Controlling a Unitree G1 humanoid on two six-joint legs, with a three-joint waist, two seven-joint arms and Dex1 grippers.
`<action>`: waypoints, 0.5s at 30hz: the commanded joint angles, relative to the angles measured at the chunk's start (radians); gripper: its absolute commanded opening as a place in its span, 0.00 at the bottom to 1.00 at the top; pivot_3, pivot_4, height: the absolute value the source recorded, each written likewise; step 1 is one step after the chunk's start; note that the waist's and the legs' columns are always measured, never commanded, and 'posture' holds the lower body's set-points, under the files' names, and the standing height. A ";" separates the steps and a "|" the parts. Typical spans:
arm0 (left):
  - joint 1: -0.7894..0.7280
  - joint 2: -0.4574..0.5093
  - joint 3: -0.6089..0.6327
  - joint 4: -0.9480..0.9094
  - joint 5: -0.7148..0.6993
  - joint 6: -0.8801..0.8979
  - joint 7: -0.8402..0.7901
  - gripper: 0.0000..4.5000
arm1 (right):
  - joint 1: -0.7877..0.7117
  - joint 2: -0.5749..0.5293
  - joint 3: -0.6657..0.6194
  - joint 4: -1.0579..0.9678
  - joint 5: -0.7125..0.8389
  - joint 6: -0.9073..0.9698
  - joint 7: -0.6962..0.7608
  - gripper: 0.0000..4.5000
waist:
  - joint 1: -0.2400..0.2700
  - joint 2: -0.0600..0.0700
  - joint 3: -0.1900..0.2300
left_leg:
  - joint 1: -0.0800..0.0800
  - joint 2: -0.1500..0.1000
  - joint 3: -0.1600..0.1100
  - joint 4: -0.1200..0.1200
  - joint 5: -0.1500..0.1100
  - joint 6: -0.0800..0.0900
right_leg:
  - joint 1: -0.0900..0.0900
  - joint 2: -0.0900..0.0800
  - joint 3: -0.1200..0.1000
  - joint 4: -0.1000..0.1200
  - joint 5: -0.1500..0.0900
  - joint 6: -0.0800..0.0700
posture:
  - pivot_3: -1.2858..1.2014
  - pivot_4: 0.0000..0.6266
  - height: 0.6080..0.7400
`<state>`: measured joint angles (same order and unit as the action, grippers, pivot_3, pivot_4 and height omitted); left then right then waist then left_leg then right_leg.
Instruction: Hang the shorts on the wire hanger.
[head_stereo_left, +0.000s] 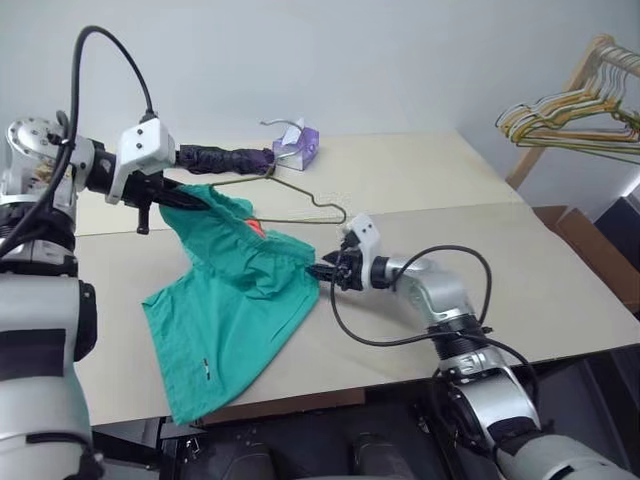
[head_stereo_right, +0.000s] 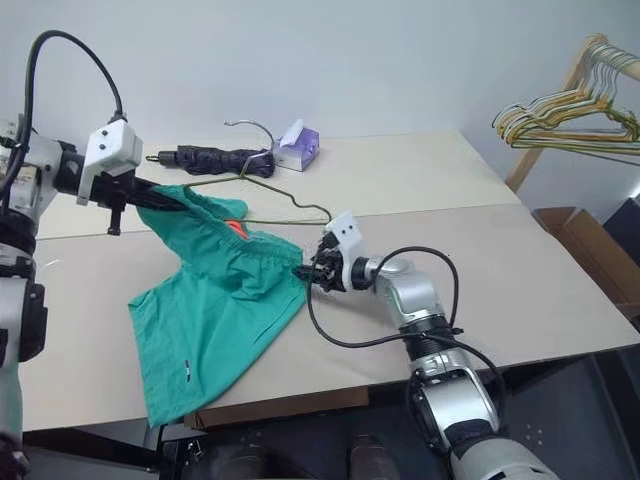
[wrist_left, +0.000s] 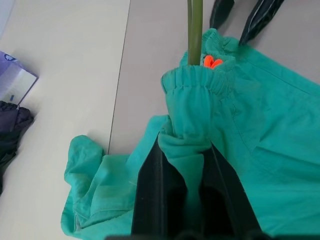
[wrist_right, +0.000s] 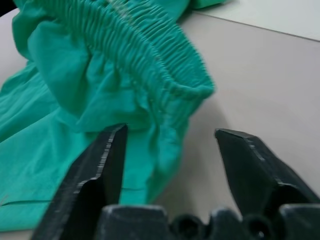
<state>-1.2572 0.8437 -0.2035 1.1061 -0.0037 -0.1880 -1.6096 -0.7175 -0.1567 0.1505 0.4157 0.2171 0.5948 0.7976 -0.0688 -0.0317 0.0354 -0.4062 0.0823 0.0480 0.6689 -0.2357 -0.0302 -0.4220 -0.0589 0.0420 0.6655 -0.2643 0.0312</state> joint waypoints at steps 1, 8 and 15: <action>-0.019 0.003 0.045 -0.043 -0.012 0.010 0.003 0.00 | -0.052 0.011 0.007 0.037 -0.017 -0.049 -0.006 0.40 | 0.000 0.000 0.000 | 0.000 0.000 0.000 0.000 0.000 0.000 | 0.000 0.000 0.000 0.000 0.000 0.000 | 0.53 0.00 1.00; 0.002 0.011 0.078 -0.068 -0.015 0.025 0.001 0.00 | -0.044 0.007 -0.007 0.038 -0.014 -0.057 -0.018 0.01 | 0.000 0.000 0.000 | 0.000 0.000 0.000 0.000 0.000 0.000 | 0.000 0.000 0.000 0.001 0.000 0.000 | 0.53 0.00 1.00; 0.035 0.025 0.067 -0.109 -0.049 0.044 -0.005 0.00 | -0.020 -0.007 0.009 0.045 -0.090 -0.139 -0.108 0.01 | 0.000 0.000 0.000 | 0.000 0.000 0.000 0.000 0.000 0.000 | 0.000 0.000 0.000 0.001 0.000 0.000 | 0.53 0.00 1.00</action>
<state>-1.2100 0.8405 -0.1453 1.0366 -0.0229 -0.1524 -1.6107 -0.7335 -0.1506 0.1737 0.4794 0.1513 0.5120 0.7236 -0.0693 -0.0318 0.0354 -0.4060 0.0823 0.0476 0.6688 -0.2357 -0.0302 -0.4220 -0.0589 0.0420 0.6665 -0.2643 0.0312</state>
